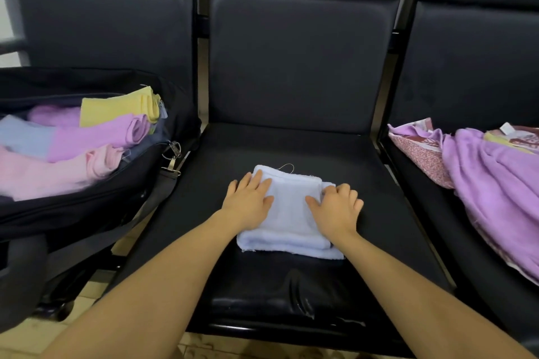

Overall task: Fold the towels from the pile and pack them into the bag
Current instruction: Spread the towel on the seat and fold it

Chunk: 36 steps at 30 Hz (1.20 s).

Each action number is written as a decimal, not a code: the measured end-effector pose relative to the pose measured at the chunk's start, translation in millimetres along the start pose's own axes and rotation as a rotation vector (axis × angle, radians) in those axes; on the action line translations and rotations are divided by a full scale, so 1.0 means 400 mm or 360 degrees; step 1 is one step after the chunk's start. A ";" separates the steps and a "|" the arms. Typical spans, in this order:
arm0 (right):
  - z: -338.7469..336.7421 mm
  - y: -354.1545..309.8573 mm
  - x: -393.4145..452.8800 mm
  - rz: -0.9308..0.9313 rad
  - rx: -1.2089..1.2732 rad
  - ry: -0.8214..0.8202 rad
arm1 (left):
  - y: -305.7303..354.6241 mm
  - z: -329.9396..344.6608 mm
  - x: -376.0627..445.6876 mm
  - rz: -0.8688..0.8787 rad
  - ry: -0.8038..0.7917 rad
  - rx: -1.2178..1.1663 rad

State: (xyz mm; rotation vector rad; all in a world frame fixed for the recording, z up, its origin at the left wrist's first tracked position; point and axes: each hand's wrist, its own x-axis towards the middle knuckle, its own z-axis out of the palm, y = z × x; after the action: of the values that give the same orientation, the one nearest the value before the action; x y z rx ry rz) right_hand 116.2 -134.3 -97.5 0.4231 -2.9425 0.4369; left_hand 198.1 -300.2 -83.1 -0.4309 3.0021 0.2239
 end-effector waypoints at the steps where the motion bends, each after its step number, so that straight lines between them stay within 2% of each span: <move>1: 0.004 -0.004 0.006 0.0021 0.0034 0.0011 | -0.001 0.000 0.004 0.0006 0.0013 0.0016; 5: 0.011 -0.019 0.014 0.0118 0.0305 0.0004 | -0.001 0.003 0.022 0.0075 0.0139 0.0068; 10: -0.032 0.001 0.003 -0.0008 0.0725 0.0181 | 0.032 0.003 0.024 0.0268 0.0422 0.0096; 12: -0.048 0.023 0.001 0.0026 0.0752 0.0153 | 0.046 0.005 0.023 0.0342 0.0506 0.0092; 14: -0.050 0.036 0.003 0.0088 0.0603 0.0076 | 0.053 0.013 0.023 0.0334 0.0392 0.0076; 16: -0.037 0.040 -0.001 0.0099 0.0353 0.0086 | 0.054 0.028 0.024 0.0208 0.0069 0.0044; 17: -0.032 0.036 -0.005 0.0015 0.0319 0.0130 | 0.054 0.036 0.024 0.0145 -0.0072 0.0062; 19: -0.041 0.015 -0.015 -0.0308 0.0435 0.0146 | 0.059 0.049 0.028 0.0069 -0.0168 0.0130; 21: -0.050 0.001 -0.019 -0.0665 0.0468 -0.0044 | 0.060 0.057 0.031 0.0005 -0.0144 0.0133; 23: -0.052 0.005 -0.016 -0.0877 0.0214 -0.0263 | 0.047 0.059 0.039 -0.0065 -0.0083 0.0151; 28: -0.044 0.073 0.002 -0.0663 -0.0241 -0.0864 | -0.010 0.054 0.058 -0.0116 0.0070 0.0082; 36: -0.058 0.080 -0.012 -0.0624 -0.0536 -0.0829 | -0.002 0.024 0.010 0.0022 0.0005 0.0109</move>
State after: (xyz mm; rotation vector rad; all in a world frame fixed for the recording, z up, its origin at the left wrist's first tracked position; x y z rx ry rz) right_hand 113.4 -96.7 -84.6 1.1838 -3.1884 -0.2558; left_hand 195.2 -300.4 -93.2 -0.4039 3.0061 0.1214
